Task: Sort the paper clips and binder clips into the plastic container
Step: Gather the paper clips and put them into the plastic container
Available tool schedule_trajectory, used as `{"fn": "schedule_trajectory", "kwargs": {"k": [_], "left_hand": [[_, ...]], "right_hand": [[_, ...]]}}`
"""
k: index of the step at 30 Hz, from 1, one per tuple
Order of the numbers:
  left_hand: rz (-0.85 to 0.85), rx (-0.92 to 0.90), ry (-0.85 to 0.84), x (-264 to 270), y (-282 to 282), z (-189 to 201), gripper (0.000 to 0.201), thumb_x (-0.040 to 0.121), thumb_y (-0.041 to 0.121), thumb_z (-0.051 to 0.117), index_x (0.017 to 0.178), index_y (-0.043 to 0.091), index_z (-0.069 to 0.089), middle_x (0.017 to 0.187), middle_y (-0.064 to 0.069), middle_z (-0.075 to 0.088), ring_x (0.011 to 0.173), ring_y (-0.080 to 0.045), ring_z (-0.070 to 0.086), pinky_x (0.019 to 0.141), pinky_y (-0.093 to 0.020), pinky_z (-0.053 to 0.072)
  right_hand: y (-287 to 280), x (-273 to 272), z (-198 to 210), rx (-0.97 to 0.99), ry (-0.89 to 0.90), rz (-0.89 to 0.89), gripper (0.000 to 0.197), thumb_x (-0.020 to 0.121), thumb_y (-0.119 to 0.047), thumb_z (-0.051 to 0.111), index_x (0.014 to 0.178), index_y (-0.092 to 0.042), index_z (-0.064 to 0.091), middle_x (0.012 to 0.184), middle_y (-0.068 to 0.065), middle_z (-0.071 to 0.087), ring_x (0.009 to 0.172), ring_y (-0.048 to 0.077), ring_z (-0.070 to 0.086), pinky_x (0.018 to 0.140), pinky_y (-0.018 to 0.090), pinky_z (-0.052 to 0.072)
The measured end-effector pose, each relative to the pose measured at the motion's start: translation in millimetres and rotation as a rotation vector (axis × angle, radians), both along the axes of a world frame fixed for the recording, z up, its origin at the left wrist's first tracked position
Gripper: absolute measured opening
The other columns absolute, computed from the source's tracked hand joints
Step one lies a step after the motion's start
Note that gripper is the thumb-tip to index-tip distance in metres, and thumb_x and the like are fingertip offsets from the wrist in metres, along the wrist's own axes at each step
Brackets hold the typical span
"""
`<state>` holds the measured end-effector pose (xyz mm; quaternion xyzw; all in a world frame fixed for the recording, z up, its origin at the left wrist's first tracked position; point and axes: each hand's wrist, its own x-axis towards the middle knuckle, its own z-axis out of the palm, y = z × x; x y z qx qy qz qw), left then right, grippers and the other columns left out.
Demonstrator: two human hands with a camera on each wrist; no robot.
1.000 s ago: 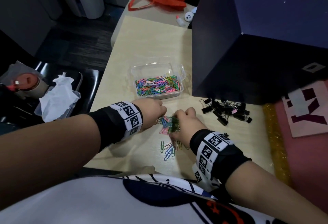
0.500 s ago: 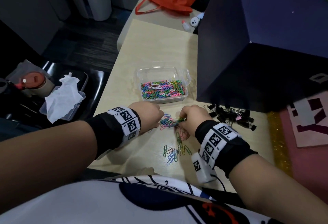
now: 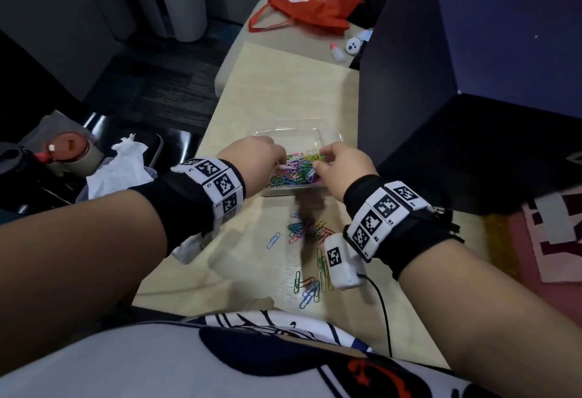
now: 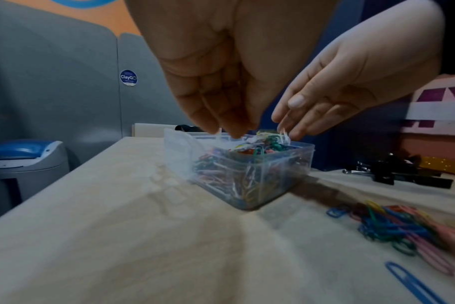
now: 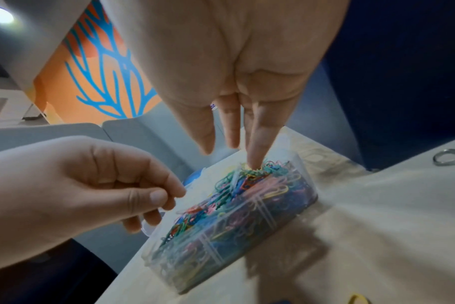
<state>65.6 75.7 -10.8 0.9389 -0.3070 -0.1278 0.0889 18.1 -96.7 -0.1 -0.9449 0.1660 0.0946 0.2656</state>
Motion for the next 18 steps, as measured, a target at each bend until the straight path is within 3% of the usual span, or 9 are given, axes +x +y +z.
{"fn": "schedule_trajectory", "kwargs": {"k": [4, 8, 11, 14, 18], "left_hand": [[-0.060, 0.003, -0.083, -9, -4, -8, 0.039, 0.093, 0.019, 0.048, 0.131, 0.023, 0.051, 0.131, -0.002, 0.050, 0.114, -0.028, 0.054, 0.091, -0.038, 0.047], [-0.206, 0.076, -0.126, -22, -15, -16, 0.048, 0.097, 0.026, 0.039, 0.145, 0.023, 0.035, 0.150, 0.003, 0.034, 0.131, -0.021, 0.043, 0.099, -0.039, 0.035], [-0.211, 0.127, -0.154, -23, -13, -19, 0.047, 0.098, 0.030, 0.035, 0.144, 0.021, 0.035, 0.151, 0.004, 0.034, 0.130, -0.020, 0.045, 0.101, -0.039, 0.033], [-0.234, 0.130, -0.176, -20, -5, -19, 0.042, 0.097, 0.032, 0.037, 0.136, 0.021, 0.046, 0.144, 0.005, 0.044, 0.125, -0.019, 0.049, 0.098, -0.038, 0.034], [-0.218, 0.095, -0.176, -18, -1, -18, 0.042, 0.096, 0.037, 0.039, 0.134, 0.022, 0.048, 0.141, 0.004, 0.045, 0.123, -0.019, 0.050, 0.099, -0.038, 0.034]], "right_hand": [[-6, -5, -5, -0.071, 0.017, 0.021, 0.036, 0.091, -0.007, 0.047, 0.122, -0.021, 0.059, 0.132, 0.008, 0.051, 0.116, 0.025, 0.053, 0.100, 0.029, 0.039], [-2, -11, -12, -0.096, 0.106, 0.280, 0.054, 0.089, 0.000, 0.042, 0.135, -0.025, 0.050, 0.140, 0.003, 0.044, 0.126, 0.024, 0.047, 0.106, 0.030, 0.038], [-6, -11, -12, -0.148, 0.170, 0.317, 0.059, 0.087, 0.000, 0.041, 0.141, -0.025, 0.042, 0.146, 0.000, 0.037, 0.127, 0.025, 0.046, 0.106, 0.036, 0.039], [-11, -9, -9, -0.199, 0.242, 0.314, 0.064, 0.084, 0.004, 0.041, 0.143, -0.022, 0.040, 0.148, 0.001, 0.035, 0.128, 0.025, 0.046, 0.106, 0.038, 0.040], [-5, -10, -8, -0.168, 0.090, 0.269, 0.041, 0.091, -0.005, 0.043, 0.126, -0.022, 0.054, 0.133, 0.002, 0.045, 0.114, 0.027, 0.053, 0.096, 0.037, 0.045]]}}
